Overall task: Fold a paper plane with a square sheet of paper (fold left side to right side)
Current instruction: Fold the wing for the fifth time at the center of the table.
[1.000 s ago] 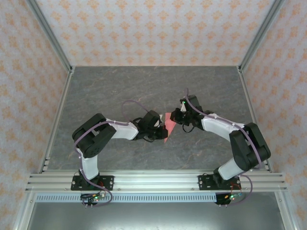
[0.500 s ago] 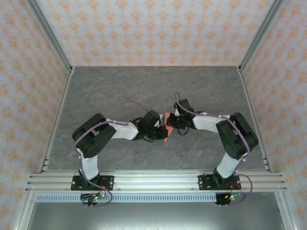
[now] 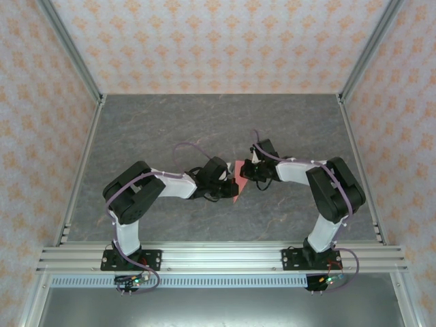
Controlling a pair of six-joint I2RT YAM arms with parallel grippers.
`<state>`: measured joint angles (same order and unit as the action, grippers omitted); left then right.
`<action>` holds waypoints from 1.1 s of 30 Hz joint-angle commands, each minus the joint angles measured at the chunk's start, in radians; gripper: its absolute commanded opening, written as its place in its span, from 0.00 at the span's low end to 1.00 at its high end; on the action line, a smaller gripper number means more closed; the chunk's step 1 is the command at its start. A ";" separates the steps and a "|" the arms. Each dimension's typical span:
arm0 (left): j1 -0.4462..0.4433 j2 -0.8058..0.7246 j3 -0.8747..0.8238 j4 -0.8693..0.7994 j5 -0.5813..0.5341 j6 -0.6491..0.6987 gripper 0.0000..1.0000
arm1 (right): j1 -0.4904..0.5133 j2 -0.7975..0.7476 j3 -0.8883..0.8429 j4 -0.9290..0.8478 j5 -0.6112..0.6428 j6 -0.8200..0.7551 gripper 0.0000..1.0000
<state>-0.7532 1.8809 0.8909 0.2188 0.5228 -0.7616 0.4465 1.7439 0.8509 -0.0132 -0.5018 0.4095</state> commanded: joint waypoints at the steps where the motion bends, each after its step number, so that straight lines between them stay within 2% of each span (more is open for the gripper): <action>1: -0.015 0.072 -0.030 -0.157 -0.050 0.004 0.02 | -0.043 0.025 0.004 0.010 0.077 -0.036 0.04; 33: -0.015 0.076 -0.033 -0.160 -0.048 0.002 0.02 | -0.153 0.049 0.053 0.002 0.040 -0.069 0.08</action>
<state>-0.7532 1.8877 0.8970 0.2253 0.5224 -0.7616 0.3103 1.7668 0.8814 -0.0177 -0.5182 0.3614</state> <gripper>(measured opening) 0.051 0.075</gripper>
